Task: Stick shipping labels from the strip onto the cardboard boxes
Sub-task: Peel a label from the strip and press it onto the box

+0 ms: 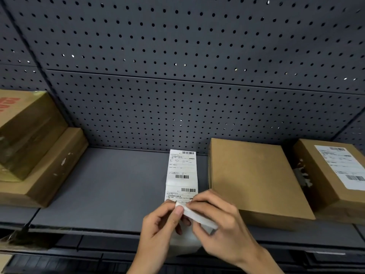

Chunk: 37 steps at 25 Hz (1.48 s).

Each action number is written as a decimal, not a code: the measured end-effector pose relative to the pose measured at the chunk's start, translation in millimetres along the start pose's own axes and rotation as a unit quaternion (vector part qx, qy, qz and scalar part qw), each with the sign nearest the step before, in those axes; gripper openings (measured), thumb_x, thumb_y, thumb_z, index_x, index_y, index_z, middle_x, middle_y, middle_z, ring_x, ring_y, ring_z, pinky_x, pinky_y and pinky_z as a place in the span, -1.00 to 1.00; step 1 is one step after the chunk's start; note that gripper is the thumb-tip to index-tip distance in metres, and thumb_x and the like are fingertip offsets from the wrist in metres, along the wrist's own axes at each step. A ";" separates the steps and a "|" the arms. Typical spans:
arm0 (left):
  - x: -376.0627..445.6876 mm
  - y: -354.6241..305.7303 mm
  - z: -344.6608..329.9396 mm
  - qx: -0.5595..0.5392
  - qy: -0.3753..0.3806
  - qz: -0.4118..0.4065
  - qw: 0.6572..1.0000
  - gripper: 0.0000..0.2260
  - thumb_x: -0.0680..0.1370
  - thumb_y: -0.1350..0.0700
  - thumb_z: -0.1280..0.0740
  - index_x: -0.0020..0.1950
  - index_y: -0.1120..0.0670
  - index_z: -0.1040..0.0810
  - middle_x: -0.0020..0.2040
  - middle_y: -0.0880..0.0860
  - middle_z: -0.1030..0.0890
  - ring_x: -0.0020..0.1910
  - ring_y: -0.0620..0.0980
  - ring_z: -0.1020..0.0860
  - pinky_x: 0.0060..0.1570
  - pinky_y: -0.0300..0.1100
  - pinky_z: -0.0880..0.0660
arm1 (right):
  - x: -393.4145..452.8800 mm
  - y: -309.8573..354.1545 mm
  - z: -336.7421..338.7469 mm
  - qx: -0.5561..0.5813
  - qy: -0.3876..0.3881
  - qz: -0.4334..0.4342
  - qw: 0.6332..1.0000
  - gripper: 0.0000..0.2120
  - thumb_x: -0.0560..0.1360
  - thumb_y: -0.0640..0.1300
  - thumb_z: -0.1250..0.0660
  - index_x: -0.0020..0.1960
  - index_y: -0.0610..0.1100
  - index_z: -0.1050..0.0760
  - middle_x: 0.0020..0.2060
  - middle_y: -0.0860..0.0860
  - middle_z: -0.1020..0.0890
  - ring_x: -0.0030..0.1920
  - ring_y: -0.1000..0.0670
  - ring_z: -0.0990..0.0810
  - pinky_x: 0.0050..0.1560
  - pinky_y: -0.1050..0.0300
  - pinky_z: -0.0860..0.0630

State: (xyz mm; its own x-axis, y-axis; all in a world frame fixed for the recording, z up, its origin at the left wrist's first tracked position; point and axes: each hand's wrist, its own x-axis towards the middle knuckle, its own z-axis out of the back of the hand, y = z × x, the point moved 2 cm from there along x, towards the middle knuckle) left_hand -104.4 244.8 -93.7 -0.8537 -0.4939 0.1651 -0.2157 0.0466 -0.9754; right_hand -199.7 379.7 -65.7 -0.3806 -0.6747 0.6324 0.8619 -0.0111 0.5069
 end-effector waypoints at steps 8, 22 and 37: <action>3.0 -7.2 7.3 0.119 0.055 -0.082 0.988 -0.81 0.58 -0.01 -0.33 -0.16 0.02 -0.65 -0.26 0.01 -0.57 -0.27 0.04 -0.53 -0.25 -0.17 -0.47 | 4.8 -1.1 6.8 0.138 0.030 -0.093 0.986 -0.91 0.51 -0.28 -0.51 0.00 -0.21 -0.74 -0.15 0.04 -0.72 -0.17 0.17 -0.67 -0.11 0.35 -0.51; -18.9 6.8 31.0 0.079 0.055 -0.042 0.994 -0.74 0.45 0.12 -0.40 -0.41 0.13 -0.47 -0.32 0.02 -0.47 -0.32 0.02 -0.44 -0.28 -0.25 -0.35 | 2.9 -14.1 14.0 0.196 0.003 -0.311 0.930 -0.80 0.60 -0.21 -0.38 -0.19 -0.06 -0.60 -0.39 0.05 -0.57 -0.32 0.18 -0.44 -0.32 0.23 -0.33; -37.6 52.1 87.7 0.345 0.081 -0.022 0.935 -0.71 0.41 0.04 -0.35 -0.41 0.07 -0.32 -0.40 0.01 -0.39 -0.42 0.07 -0.43 -0.41 -0.17 -0.28 | 42.3 -47.6 77.3 0.058 -0.027 -0.342 0.938 -0.82 0.63 -0.18 -0.33 -0.13 -0.08 -0.62 -0.22 -0.01 -0.70 -0.20 -0.08 -0.65 -0.25 0.14 -0.43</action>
State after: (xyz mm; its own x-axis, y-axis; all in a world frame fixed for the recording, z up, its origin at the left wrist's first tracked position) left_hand -41.9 189.6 -163.5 -0.9240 -0.3415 0.1719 0.0575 -0.5686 -0.8206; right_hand -282.7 408.7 -17.8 -0.8502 -0.5003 0.1638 0.3691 -0.3448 0.8631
